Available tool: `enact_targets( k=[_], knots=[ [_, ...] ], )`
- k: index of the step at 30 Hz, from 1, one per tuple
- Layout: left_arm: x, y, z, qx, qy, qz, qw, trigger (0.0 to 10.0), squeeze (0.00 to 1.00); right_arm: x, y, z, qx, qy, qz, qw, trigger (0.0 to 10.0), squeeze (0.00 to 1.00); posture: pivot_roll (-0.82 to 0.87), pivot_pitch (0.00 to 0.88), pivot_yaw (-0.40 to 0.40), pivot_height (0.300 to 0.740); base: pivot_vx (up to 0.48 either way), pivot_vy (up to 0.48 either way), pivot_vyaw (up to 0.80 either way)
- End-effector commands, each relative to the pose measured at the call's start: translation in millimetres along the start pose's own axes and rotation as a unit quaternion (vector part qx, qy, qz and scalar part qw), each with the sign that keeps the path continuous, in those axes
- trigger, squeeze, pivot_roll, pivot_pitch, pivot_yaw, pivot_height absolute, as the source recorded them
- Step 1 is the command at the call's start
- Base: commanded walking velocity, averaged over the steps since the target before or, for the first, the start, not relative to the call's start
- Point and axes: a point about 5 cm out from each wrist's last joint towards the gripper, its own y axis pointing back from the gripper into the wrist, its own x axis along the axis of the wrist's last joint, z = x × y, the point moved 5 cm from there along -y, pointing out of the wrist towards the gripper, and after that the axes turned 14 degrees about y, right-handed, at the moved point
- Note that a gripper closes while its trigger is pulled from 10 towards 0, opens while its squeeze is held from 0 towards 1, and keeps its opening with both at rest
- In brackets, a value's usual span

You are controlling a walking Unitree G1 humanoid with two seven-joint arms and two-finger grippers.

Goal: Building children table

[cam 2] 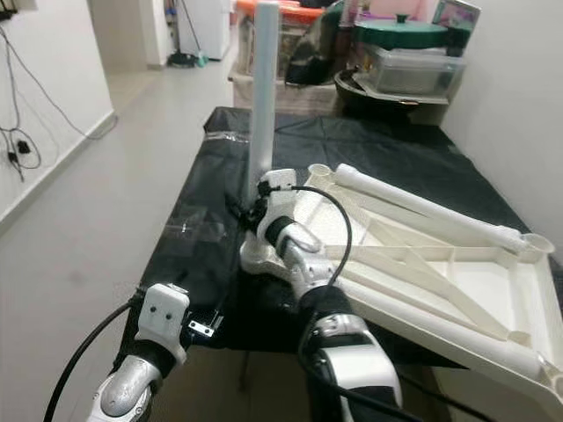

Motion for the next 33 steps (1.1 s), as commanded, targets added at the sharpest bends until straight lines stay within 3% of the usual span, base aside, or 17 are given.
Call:
enact_targets(
  k=[1,6,9,11,17,18,20,22,23,24,25,26,27,28,29,31,33],
  knots=[
    [-4.3,0.6,-0.3,0.003,0.003,-0.01,1.0,10.0,0.0,-6.9,-3.5,-25.5,0.107,0.002,-0.026,0.994,10.0,0.0,0.05,0.0,-0.095,0.74,0.0,0.0,0.0],
    [-3.7,1.0,-0.3,0.004,0.003,-0.009,1.0,10.0,0.0,-5.7,1.2,-37.4,0.211,0.021,-0.046,0.976,10.0,0.0,0.06,0.0,-0.1,0.74,0.0,0.0,0.0],
    [-3.6,1.1,-0.4,0.005,0.003,-0.009,1.0,10.0,0.0,-2.8,0.9,-41.6,0.233,0.017,-0.043,0.971,10.0,0.0,0.06,0.0,-0.099,0.74,0.0,0.0,0.0],
    [-3.4,1.4,-0.5,0.005,0.003,-0.008,1.0,10.0,0.0,2.6,-2.1,-48.5,0.255,0.011,-0.033,0.966,0.0,0.0,0.06,0.0,-0.101,0.74,0.0,0.0,0.0],
    [-3.5,1.2,-0.1,0.006,0.004,-0.009,1.0,10.0,0.0,4.0,-9.2,-47.2,0.221,0.014,-0.029,0.975,0.0,0.0,0.06,0.0,-0.103,0.74,0.0,0.0,0.0],
    [-3.4,1.0,-0.1,0.007,0.005,-0.008,1.0,10.0,0.0,2.0,-13.6,-36.3,0.148,0.021,-0.024,0.988,0.0,0.0,0.05,0.002,-0.103,0.74,0.0,0.0,0.0],
    [-3.3,1.1,-0.2,0.007,0.005,-0.008,1.0,10.0,0.0,1.1,-14.7,-31.4,0.12,0.024,-0.024,0.992,0.0,0.0,0.05,0.002,-0.102,0.74,0.0,0.0,0.0],
    [-3.2,1.2,-0.4,0.007,0.005,-0.008,1.0,10.0,0.0,-5.9,-16.2,-5.4,-0.009,0.033,-0.051,0.998,0.0,0.0,0.05,0.003,-0.1,0.74,0.0,0.0,0.0],
    [-3.2,1.2,-0.4,0.007,0.005,-0.008,1.0,10.0,0.0,-5.9,-16.2,-5.4,-0.009,0.033,-0.051,0.998,0.0,0.0,0.05,0.003,-0.1,0.74,0.0,0.0,0.0],
    [-3.1,1.2,-0.7,0.007,0.005,-0.008,1.0,10.0,0.0,-14.2,-6.7,25.8,-0.15,0.03,-0.082,0.985,0.0,0.0,0.05,0.003,-0.098,0.74,0.0,0.0,0.0],
    [-3.2,1.0,-1.0,0.007,0.005,-0.009,1.0,10.0,0.0,-23.0,11.3,52.3,-0.279,0.01,-0.1,0.955,0.0,0.0,0.05,0.003,-0.095,0.74,0.0,0.0,0.0],
    [-3.2,1.0,-1.0,0.007,0.005,-0.009,1.0,10.0,0.0,-23.0,11.3,52.3,-0.279,0.01,-0.1,0.955,0.0,0.0,0.05,0.003,-0.095,0.74,0.0,0.0,0.0],
    [-3.3,0.8,-1.2,0.006,0.005,-0.009,1.0,10.0,0.0,-29.6,26.3,66.8,-0.356,-0.006,-0.112,0.928,0.0,0.0,0.05,0.003,-0.094,0.74,0.0,0.0,0.0],
    [-3.3,0.2,-1.5,0.005,0.003,-0.009,1.0,10.0,0.0,-41.4,48.8,74.6,-0.45,-0.029,-0.122,0.884,0.0,0.0,0.06,0.0,-0.093,0.74,0.0,0.0,0.0],
    [-3.3,0.2,-1.5,0.005,0.003,-0.009,1.0,10.0,0.0,-41.4,48.8,74.6,-0.45,-0.029,-0.122,0.884,0.0,0.0,0.06,0.0,-0.093,0.74,0.0,0.0,0.0],
    [-3.0,-0.1,-2.2,0.005,0.001,-0.009,1.0,10.0,0.0,-45.9,54.2,67.7,-0.484,-0.041,-0.122,0.866,0.0,0.0,0.06,0.0,-0.094,0.74,0.0,0.0,0.0],
    [-3.0,-0.1,-2.5,0.005,0.0,-0.009,1.0,10.0,0.0,-45.9,52.6,61.9,-0.489,-0.041,-0.122,0.863,0.0,0.0,0.06,0.0,-0.094,0.74,0.0,0.0,0.0]
  ],
)
